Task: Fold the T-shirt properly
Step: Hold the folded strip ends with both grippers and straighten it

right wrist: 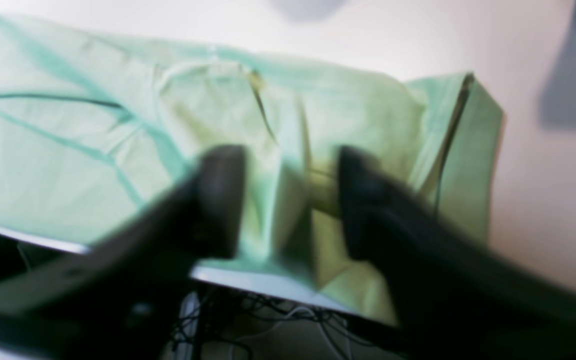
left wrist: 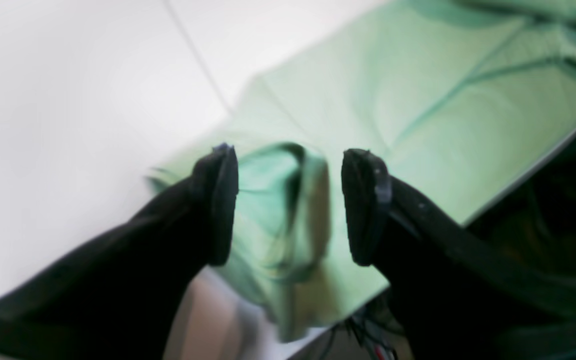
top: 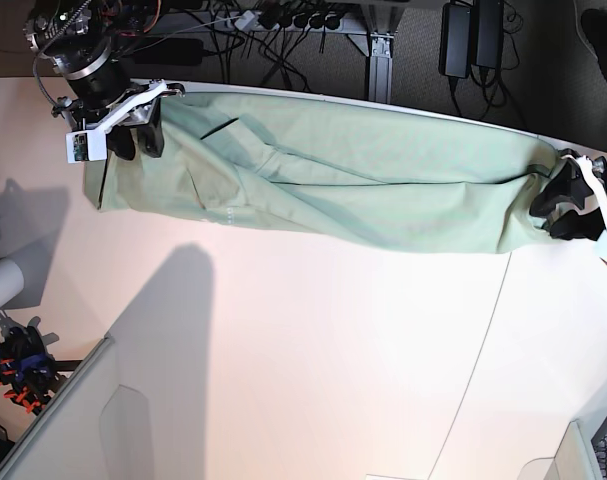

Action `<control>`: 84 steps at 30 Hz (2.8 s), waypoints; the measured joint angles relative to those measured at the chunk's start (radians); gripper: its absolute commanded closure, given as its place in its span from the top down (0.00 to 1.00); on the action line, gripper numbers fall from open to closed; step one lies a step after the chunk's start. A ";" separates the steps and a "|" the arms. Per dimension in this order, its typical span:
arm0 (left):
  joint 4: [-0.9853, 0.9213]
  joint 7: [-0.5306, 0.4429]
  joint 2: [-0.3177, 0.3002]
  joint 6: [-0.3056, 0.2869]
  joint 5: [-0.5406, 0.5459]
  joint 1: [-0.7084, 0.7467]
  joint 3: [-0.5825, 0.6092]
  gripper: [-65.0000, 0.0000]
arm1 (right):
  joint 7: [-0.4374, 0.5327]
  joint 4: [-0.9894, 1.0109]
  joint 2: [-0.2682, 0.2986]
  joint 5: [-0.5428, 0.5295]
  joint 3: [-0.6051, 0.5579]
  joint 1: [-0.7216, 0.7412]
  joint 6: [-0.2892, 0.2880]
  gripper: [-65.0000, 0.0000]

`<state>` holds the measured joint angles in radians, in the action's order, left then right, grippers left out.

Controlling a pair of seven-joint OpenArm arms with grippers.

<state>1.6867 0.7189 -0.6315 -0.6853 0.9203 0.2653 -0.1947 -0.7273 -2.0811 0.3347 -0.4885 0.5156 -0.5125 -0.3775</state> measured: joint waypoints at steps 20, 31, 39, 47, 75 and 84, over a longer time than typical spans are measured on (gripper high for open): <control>0.106 -0.006 0.190 0.003 0.079 0.072 -0.178 0.40 | 0.027 0.007 -0.167 -0.005 0.001 0.080 0.000 0.47; 0.182 -0.135 0.212 0.000 -0.173 0.069 0.043 0.04 | 0.089 0.034 -0.182 0.070 0.001 0.084 0.000 0.00; -0.050 -0.171 0.213 -0.002 -0.238 -0.026 0.091 0.04 | 0.123 0.210 -0.174 0.083 0.001 0.093 0.000 0.00; -0.179 -0.185 0.216 -0.001 -0.265 -0.027 0.064 0.04 | 0.136 0.414 -0.090 0.104 0.001 0.178 0.000 0.00; -0.182 0.007 0.144 0.000 0.095 -0.004 -0.211 0.65 | 0.174 0.497 -0.064 0.087 0.001 0.205 -0.004 0.00; -0.225 -0.006 0.146 0.000 0.120 0.058 -0.188 0.70 | 0.172 0.497 -0.064 0.074 0.001 0.205 -0.004 0.00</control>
<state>1.4620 0.7128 -0.4854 -0.6853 1.0401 0.3233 -0.3832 -0.5552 -1.5837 0.2710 -0.4141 0.5167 -0.3073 -0.3817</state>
